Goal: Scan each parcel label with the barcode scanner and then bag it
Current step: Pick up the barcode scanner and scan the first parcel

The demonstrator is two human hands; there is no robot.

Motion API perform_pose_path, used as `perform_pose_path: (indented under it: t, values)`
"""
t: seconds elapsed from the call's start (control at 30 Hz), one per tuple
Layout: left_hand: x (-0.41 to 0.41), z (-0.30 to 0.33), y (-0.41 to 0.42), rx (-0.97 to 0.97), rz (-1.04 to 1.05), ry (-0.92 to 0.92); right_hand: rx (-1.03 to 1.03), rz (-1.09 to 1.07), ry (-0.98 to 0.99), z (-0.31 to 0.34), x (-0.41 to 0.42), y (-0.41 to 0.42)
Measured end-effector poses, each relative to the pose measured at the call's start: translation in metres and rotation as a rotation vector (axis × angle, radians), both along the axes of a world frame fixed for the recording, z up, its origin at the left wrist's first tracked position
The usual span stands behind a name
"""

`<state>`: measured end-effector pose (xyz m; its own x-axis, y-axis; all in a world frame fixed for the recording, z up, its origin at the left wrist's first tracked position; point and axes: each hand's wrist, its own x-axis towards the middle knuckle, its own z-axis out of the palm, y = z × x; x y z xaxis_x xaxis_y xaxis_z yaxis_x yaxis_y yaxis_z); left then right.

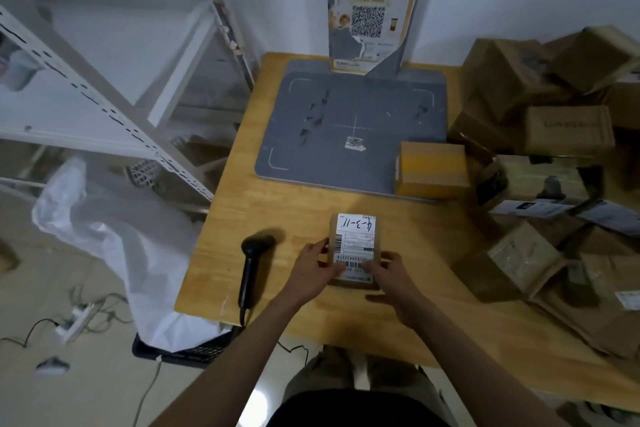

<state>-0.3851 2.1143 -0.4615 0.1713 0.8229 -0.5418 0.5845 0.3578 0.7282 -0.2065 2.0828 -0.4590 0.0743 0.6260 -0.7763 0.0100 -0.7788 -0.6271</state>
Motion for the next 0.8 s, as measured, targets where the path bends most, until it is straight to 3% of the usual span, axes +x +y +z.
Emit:
perform_pose_path:
  t: [0.23, 0.4, 0.5, 0.67, 0.8]
  values:
    - [-0.018, -0.008, 0.027, -0.142, 0.042, -0.090, 0.040, 0.034, -0.145, -0.029, -0.023, 0.032]
    - [-0.025, -0.010, 0.026, -0.129, -0.008, -0.093, 0.045, 0.028, -0.140, -0.024, -0.028, 0.027]
    - [-0.037, -0.013, 0.017, -0.064, -0.034, -0.006, 0.008, -0.042, -0.115, -0.019, -0.024, 0.014]
    - [-0.083, -0.015, -0.013, 0.215, 0.284, 0.198, -0.183, -0.130, 0.022, -0.019, -0.014, -0.015]
    - [-0.120, -0.029, -0.034, 0.220, 0.442, 0.309, -0.233, -0.016, 0.032, -0.023, -0.014, -0.036]
